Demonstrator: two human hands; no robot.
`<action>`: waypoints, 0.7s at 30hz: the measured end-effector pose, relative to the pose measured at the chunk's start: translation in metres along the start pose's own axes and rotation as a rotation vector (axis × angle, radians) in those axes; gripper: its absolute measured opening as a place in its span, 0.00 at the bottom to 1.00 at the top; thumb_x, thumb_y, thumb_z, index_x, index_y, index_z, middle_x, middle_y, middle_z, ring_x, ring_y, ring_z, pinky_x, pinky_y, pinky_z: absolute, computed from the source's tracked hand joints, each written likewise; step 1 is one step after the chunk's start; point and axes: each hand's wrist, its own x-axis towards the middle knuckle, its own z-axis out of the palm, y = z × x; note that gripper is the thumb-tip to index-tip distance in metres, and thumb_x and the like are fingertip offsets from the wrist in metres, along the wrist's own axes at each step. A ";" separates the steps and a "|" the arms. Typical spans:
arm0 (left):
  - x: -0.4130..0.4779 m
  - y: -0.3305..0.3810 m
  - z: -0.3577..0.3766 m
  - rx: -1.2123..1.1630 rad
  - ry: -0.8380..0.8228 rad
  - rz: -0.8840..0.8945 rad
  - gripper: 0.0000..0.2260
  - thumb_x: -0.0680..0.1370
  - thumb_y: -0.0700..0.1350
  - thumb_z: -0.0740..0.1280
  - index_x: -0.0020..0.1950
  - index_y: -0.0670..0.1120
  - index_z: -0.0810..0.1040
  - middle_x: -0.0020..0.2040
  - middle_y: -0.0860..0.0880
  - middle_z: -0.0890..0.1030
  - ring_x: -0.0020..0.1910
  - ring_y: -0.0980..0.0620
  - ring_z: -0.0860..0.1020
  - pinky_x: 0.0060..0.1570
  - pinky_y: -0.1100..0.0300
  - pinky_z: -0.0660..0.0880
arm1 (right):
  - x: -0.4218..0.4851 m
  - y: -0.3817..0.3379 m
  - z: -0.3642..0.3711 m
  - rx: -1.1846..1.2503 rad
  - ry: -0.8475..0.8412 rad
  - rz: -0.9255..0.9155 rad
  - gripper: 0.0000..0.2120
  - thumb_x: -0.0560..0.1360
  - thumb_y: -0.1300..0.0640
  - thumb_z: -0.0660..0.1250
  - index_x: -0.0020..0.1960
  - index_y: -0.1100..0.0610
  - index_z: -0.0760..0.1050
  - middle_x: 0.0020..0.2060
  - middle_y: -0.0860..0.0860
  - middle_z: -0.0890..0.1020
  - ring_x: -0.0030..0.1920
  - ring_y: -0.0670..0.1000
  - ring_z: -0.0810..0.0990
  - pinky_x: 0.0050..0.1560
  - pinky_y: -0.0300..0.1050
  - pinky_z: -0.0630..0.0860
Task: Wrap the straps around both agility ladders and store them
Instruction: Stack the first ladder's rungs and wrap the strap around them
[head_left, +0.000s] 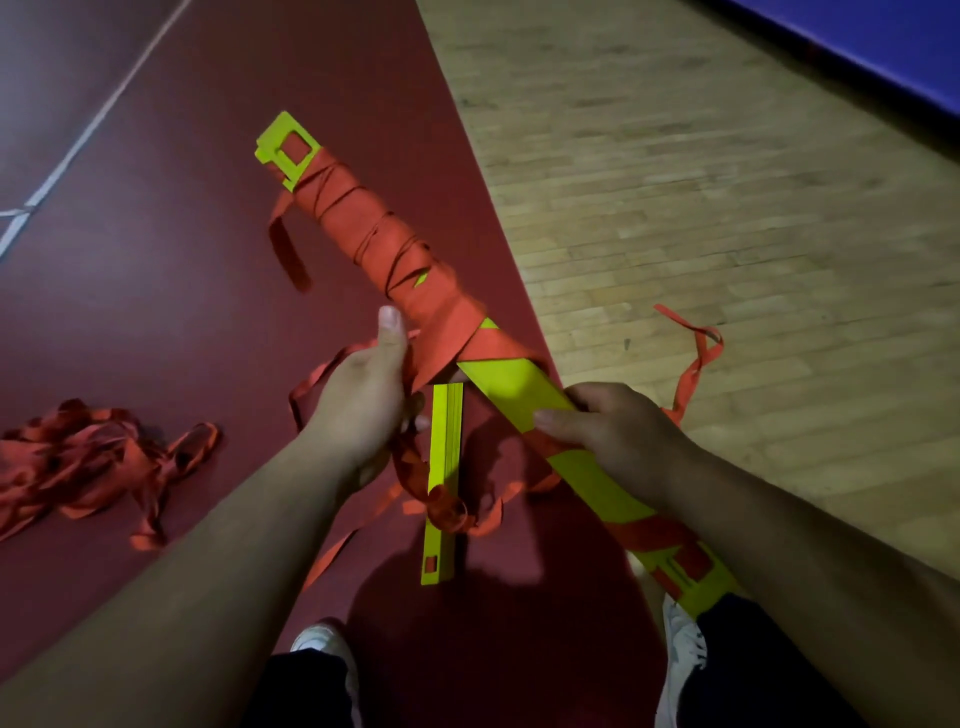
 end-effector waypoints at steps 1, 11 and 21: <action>-0.001 0.001 0.000 0.003 0.004 -0.003 0.34 0.80 0.67 0.52 0.42 0.38 0.79 0.20 0.50 0.68 0.21 0.52 0.68 0.40 0.54 0.68 | 0.000 -0.002 -0.001 0.026 -0.004 -0.001 0.12 0.76 0.47 0.71 0.44 0.57 0.82 0.39 0.57 0.84 0.39 0.54 0.81 0.40 0.46 0.71; -0.008 0.004 -0.001 -0.170 -0.239 0.051 0.26 0.71 0.65 0.59 0.52 0.43 0.72 0.25 0.55 0.68 0.20 0.58 0.63 0.30 0.60 0.66 | -0.009 -0.013 -0.003 0.237 -0.129 -0.042 0.12 0.78 0.50 0.69 0.39 0.55 0.82 0.31 0.51 0.81 0.31 0.49 0.79 0.38 0.48 0.72; -0.006 -0.004 -0.009 -0.452 -0.522 0.058 0.25 0.64 0.63 0.78 0.46 0.45 0.78 0.31 0.52 0.70 0.22 0.60 0.65 0.34 0.64 0.73 | -0.015 -0.015 -0.013 0.413 -0.504 0.109 0.20 0.67 0.41 0.73 0.47 0.56 0.78 0.34 0.60 0.82 0.27 0.56 0.79 0.29 0.43 0.75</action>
